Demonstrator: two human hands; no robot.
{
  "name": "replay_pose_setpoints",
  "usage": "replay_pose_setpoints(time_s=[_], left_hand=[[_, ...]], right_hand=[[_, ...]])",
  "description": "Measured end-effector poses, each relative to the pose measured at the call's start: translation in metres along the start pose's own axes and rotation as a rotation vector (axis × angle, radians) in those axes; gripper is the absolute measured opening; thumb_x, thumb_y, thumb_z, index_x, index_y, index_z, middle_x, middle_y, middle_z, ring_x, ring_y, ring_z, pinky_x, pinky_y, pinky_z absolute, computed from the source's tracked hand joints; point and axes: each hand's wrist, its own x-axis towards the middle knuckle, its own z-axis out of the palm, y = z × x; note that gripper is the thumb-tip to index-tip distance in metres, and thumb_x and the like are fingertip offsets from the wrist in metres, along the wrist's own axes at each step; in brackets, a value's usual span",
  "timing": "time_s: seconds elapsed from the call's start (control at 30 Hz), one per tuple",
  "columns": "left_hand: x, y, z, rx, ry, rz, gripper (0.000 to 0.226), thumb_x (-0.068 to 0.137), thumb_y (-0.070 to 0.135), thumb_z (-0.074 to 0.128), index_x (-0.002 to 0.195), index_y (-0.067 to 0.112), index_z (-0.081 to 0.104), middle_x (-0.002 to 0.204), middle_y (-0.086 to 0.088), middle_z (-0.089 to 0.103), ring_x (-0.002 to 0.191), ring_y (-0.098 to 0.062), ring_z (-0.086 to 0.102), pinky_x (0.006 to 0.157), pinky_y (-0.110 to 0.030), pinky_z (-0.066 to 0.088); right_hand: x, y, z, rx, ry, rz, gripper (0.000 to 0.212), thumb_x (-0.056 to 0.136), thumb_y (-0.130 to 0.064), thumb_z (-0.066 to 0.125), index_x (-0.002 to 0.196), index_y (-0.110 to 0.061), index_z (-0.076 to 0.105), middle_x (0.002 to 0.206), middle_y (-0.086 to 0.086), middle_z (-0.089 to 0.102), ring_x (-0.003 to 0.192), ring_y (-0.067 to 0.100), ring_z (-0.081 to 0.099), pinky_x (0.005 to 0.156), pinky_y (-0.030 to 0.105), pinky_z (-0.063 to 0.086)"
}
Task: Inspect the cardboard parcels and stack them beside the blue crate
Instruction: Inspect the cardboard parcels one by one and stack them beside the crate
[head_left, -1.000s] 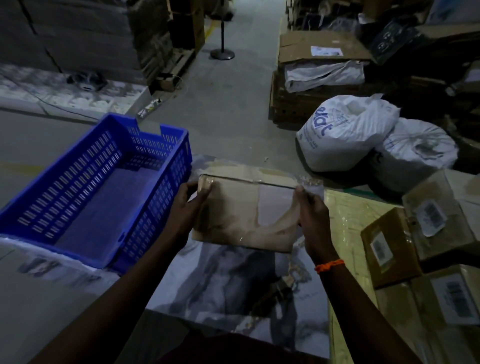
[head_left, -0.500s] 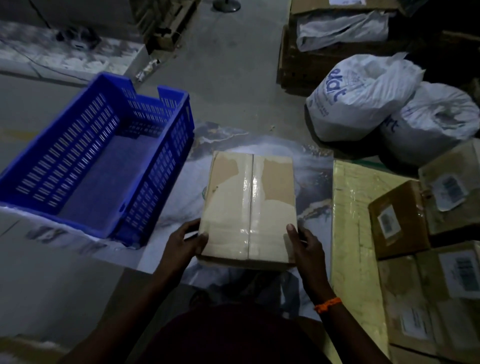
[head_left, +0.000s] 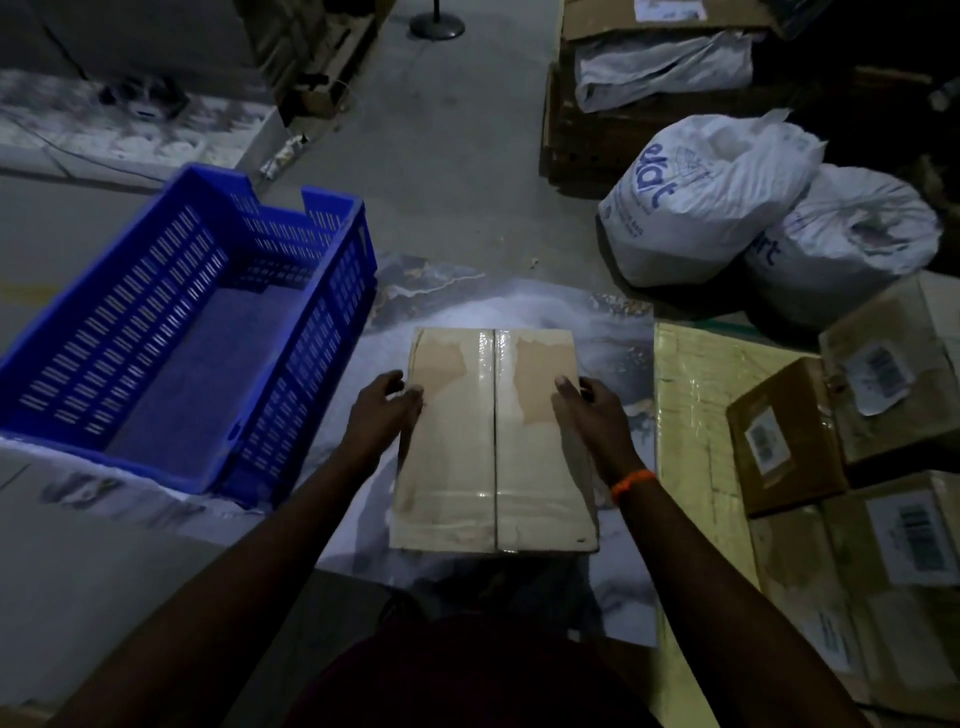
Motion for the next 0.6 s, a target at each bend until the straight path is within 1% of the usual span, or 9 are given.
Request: replay_pose_setpoints(time_s=[0.07, 0.13, 0.17, 0.23, 0.33, 0.4, 0.5, 0.53, 0.6], left_hand=[[0.019, 0.009, 0.005, 0.062, -0.04, -0.006, 0.061, 0.097, 0.036, 0.064, 0.151, 0.017, 0.045, 0.139, 0.003, 0.056, 0.116, -0.016, 0.061, 0.094, -0.034, 0.053], [0.032, 0.016, 0.009, 0.119, -0.087, 0.015, 0.053, 0.096, 0.041, 0.062, 0.145, 0.021, 0.052, 0.134, -0.003, 0.064, 0.111, -0.019, 0.064, 0.096, -0.039, 0.055], [0.033, 0.019, 0.011, 0.116, -0.09, 0.009, 0.049, 0.097, 0.039, 0.061, 0.142, 0.021, 0.055, 0.131, -0.006, 0.066, 0.11, -0.021, 0.065, 0.098, -0.044, 0.055], [0.033, 0.019, 0.012, 0.09, -0.091, 0.012, 0.046, 0.097, 0.035, 0.062, 0.141, 0.022, 0.056, 0.129, -0.007, 0.067, 0.112, -0.024, 0.065, 0.099, -0.047, 0.055], [0.023, 0.022, 0.011, 0.057, -0.122, 0.082, 0.046, 0.095, 0.031, 0.065, 0.139, 0.026, 0.055, 0.128, -0.003, 0.067, 0.114, -0.021, 0.065, 0.096, -0.041, 0.055], [0.013, 0.03, 0.01, -0.01, -0.108, 0.11, 0.045, 0.094, 0.025, 0.066, 0.138, 0.027, 0.057, 0.127, -0.001, 0.068, 0.112, -0.017, 0.066, 0.094, -0.039, 0.056], [-0.004, 0.049, 0.007, -0.094, -0.054, 0.198, 0.049, 0.095, 0.019, 0.064, 0.14, 0.033, 0.054, 0.123, 0.013, 0.066, 0.11, -0.003, 0.062, 0.088, -0.029, 0.054], [-0.009, 0.055, 0.006, -0.128, -0.04, 0.235, 0.047, 0.096, 0.02, 0.064, 0.139, 0.035, 0.053, 0.122, 0.019, 0.063, 0.111, 0.002, 0.06, 0.089, -0.026, 0.054], [-0.018, 0.067, 0.002, -0.176, -0.003, 0.291, 0.044, 0.098, 0.028, 0.065, 0.138, 0.037, 0.05, 0.121, 0.026, 0.059, 0.115, 0.006, 0.057, 0.093, -0.026, 0.053]], right_hand=[[0.026, -0.001, 0.007, -0.011, -0.008, -0.009, 0.07, 0.078, -0.078, 0.058, 0.117, -0.021, 0.073, 0.11, 0.002, 0.075, 0.104, 0.022, 0.07, 0.095, 0.049, 0.057], [0.031, -0.016, 0.01, -0.016, -0.022, 0.041, 0.071, 0.083, -0.075, 0.057, 0.124, -0.018, 0.07, 0.119, 0.005, 0.074, 0.111, 0.026, 0.068, 0.1, 0.046, 0.054], [0.032, -0.019, 0.012, 0.001, -0.033, 0.07, 0.073, 0.084, -0.074, 0.057, 0.128, -0.017, 0.068, 0.123, 0.006, 0.073, 0.114, 0.027, 0.067, 0.102, 0.045, 0.053], [0.032, -0.018, 0.014, 0.039, -0.054, 0.105, 0.072, 0.084, -0.074, 0.059, 0.129, -0.018, 0.068, 0.123, 0.005, 0.072, 0.113, 0.026, 0.067, 0.102, 0.045, 0.054], [0.026, -0.011, 0.01, 0.103, -0.053, 0.082, 0.083, 0.073, -0.087, 0.059, 0.127, -0.025, 0.068, 0.118, 0.001, 0.074, 0.108, 0.025, 0.07, 0.095, 0.051, 0.059], [0.015, -0.016, 0.002, 0.128, -0.031, 0.035, 0.069, 0.078, -0.079, 0.06, 0.123, -0.027, 0.07, 0.111, -0.004, 0.076, 0.103, 0.02, 0.072, 0.091, 0.05, 0.061], [-0.007, -0.036, -0.01, 0.17, 0.026, -0.082, 0.036, 0.094, -0.057, 0.063, 0.119, -0.032, 0.068, 0.11, -0.012, 0.074, 0.106, 0.012, 0.07, 0.093, 0.041, 0.059], [-0.011, -0.042, -0.014, 0.182, 0.044, -0.12, 0.03, 0.096, -0.052, 0.064, 0.121, -0.035, 0.066, 0.113, -0.012, 0.073, 0.108, 0.012, 0.069, 0.094, 0.04, 0.058], [-0.02, -0.055, -0.021, 0.192, 0.072, -0.174, 0.03, 0.098, -0.045, 0.064, 0.127, -0.037, 0.061, 0.121, -0.01, 0.07, 0.112, 0.012, 0.067, 0.095, 0.04, 0.058]])
